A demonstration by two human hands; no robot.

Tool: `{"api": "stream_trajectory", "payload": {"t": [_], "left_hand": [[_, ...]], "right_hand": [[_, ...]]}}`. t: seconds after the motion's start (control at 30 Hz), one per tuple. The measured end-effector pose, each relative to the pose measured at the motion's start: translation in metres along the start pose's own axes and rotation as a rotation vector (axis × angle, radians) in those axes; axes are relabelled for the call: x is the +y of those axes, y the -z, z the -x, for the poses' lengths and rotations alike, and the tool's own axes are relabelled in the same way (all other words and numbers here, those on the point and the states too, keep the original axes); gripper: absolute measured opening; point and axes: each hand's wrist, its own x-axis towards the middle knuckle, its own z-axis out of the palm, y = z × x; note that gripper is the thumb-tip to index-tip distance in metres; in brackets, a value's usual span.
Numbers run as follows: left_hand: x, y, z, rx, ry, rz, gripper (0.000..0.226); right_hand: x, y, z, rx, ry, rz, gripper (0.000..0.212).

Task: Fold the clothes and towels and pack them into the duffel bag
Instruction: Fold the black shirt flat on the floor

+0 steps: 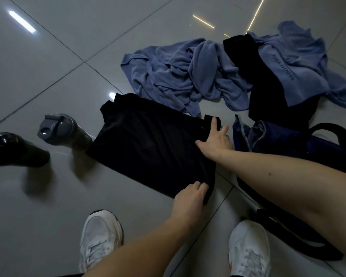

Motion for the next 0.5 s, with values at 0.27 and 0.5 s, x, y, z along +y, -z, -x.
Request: {"api": "stream_trajectory", "payload": {"t": [0.27,0.5], "left_hand": [[0.004,-0.011,-0.009,0.014,-0.131,-0.092,0.031],[0.003,-0.015,-0.006,-0.002,-0.069,-0.069,0.038]], "right_hand": [[-0.012,-0.017,0.005,-0.095,-0.037,0.132,0.135],[0.001,-0.003,-0.014,-0.100,-0.084,0.102,0.115]]}}
